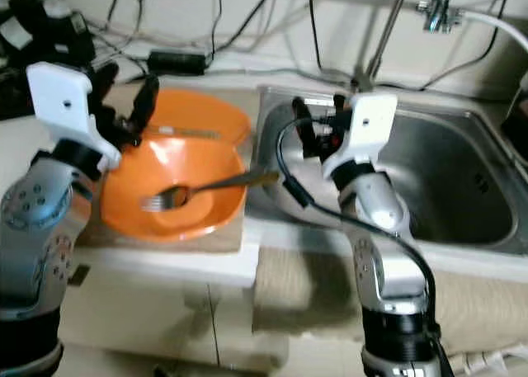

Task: Kitchen organization

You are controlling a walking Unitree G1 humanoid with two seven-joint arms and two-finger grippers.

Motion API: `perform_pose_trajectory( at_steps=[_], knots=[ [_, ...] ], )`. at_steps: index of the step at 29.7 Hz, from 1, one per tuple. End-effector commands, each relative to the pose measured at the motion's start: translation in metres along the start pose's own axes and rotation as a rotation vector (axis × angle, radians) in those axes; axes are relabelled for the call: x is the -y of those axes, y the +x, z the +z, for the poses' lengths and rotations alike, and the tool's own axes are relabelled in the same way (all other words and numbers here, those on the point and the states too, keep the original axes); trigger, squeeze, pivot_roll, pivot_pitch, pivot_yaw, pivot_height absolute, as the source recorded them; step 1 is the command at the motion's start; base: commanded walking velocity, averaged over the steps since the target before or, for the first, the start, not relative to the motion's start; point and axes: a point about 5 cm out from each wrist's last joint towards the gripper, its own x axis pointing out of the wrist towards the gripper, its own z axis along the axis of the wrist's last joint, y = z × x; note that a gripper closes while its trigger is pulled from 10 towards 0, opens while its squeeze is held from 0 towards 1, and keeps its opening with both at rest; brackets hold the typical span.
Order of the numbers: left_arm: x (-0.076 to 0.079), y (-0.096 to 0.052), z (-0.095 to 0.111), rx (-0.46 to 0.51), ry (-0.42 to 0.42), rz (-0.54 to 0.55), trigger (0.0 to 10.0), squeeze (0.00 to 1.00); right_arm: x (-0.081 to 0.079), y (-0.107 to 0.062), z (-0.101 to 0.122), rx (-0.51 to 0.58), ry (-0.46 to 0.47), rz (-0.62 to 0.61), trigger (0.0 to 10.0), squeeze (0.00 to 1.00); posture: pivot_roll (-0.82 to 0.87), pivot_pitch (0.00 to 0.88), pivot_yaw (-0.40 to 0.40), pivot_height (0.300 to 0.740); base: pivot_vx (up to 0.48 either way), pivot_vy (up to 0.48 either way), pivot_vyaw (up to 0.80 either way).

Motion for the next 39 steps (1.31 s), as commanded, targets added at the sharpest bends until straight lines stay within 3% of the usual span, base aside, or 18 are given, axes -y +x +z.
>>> perform_pose_trajectory(
  at_steps=[1, 6, 7, 15, 16, 18, 19, 20, 21, 22, 23, 27, 33, 35, 36, 37, 39],
  knots=[
    [0.003, -0.002, 0.001, -0.004, -0.014, -0.080, 10.0, 0.00, 0.009, 0.000, 0.003, -0.009, 0.018, 0.020, 10.0, 0.00, 0.01, 0.000, -0.044, 0.740, 0.000, 0.000, 0.00],
    [0.008, -0.005, 0.004, 0.000, 0.018, -0.227, 10.0, 0.00, 0.011, -0.002, 0.003, -0.035, 0.045, 0.142, 10.0, 0.00, 0.01, 0.000, -0.051, 0.740, 0.000, 0.000, 0.00],
    [0.014, -0.005, 0.004, -0.011, 0.011, -0.321, 10.0, 0.43, 0.013, -0.003, 0.004, -0.042, 0.063, 0.194, 10.0, 0.00, 0.01, 0.000, -0.055, 0.740, 0.000, 0.000, 0.00],
    [0.014, -0.005, 0.004, -0.011, 0.011, -0.321, 10.0, 0.43, 0.013, -0.003, 0.004, -0.042, 0.063, 0.194, 10.0, 0.00, 0.01, 0.000, -0.055, 0.740, 0.000, 0.000, 0.00],
    [0.019, -0.007, 0.004, -0.035, -0.012, -0.424, 10.0, 1.00, 0.016, -0.005, 0.004, -0.048, 0.063, 0.239, 10.0, 0.00, 0.01, 0.000, -0.057, 0.740, 0.000, 0.000, 0.00],
    [0.031, -0.001, -0.011, -0.161, 0.023, -0.636, 10.0, 1.00, 0.024, -0.016, -0.006, -0.188, -0.104, 0.430, 10.0, 0.00, -0.01, 0.000, -0.052, 0.740, 0.000, 0.000, 0.00],
    [0.031, -0.001, -0.011, -0.161, 0.023, -0.636, 10.0, 1.00, 0.024, -0.016, -0.006, -0.188, -0.104, 0.430, 10.0, 0.00, -0.01, 0.000, -0.052, 0.740, 0.000, 0.000, 0.00],
    [0.031, 0.005, -0.023, -0.236, 0.073, -0.669, 10.0, 1.00, 0.030, -0.018, -0.009, -0.249, -0.178, 0.463, 10.0, 0.00, -0.02, 0.000, -0.053, 0.740, 0.000, 0.000, 0.00],
    [0.030, 0.007, -0.025, -0.241, 0.081, -0.652, 10.0, 0.91, 0.032, -0.016, -0.007, -0.239, -0.175, 0.440, 10.0, 0.00, -0.02, 0.000, -0.051, 0.740, 0.000, 0.000, 0.00],
    [0.030, 0.007, -0.025, -0.241, 0.081, -0.652, 10.0, 0.91, 0.032, -0.016, -0.007, -0.239, -0.175, 0.440, 10.0, 0.00, -0.02, 0.000, -0.051, 0.740, 0.000, 0.000, 0.00],
    [0.029, 0.011, -0.024, -0.217, 0.064, -0.601, 10.0, 0.00, 0.033, -0.013, -0.005, -0.209, -0.162, 0.381, 10.0, 0.00, -0.02, 0.000, -0.049, 0.740, 0.000, 0.000, 0.00],
    [0.026, 0.017, -0.014, -0.121, -0.021, -0.495, 10.0, 0.00, 0.027, -0.012, 0.000, -0.126, -0.049, 0.284, 10.0, 0.00, -0.03, 0.000, -0.051, 0.740, 0.000, 0.000, 0.00],
    [0.018, 0.020, -0.012, -0.107, -0.047, -0.435, 10.0, 0.00, 0.030, -0.014, -0.004, -0.118, -0.033, 0.247, 10.0, 0.00, -0.03, 0.000, -0.047, 0.740, 0.000, 0.000, 0.00],
    [0.011, 0.023, -0.013, -0.112, -0.036, -0.363, 10.0, 0.00, 0.037, -0.011, -0.002, -0.091, -0.033, 0.161, 10.0, 0.00, -0.03, 0.000, -0.047, 0.740, 0.000, 0.000, 0.00],
    [0.002, 0.026, -0.013, -0.120, -0.009, -0.257, 10.0, 0.00, 0.044, -0.007, 0.001, -0.054, -0.016, 0.059, 10.0, 0.00, -0.03, 0.000, -0.046, 0.740, 0.000, 0.000, 0.00],
    [0.002, 0.026, -0.013, -0.120, -0.009, -0.257, 10.0, 0.00, 0.044, -0.007, 0.001, -0.054, -0.016, 0.059, 10.0, 0.00, -0.03, 0.000, -0.046, 0.740, 0.000, 0.000, 0.00],
    [-0.010, 0.029, -0.006, -0.080, 0.049, -0.093, 10.0, 0.00, 0.050, -0.004, 0.007, 0.012, 0.036, -0.071, 10.0, 0.00, -0.03, 0.000, -0.047, 0.740, 0.000, 0.000, 0.00]
  ],
)
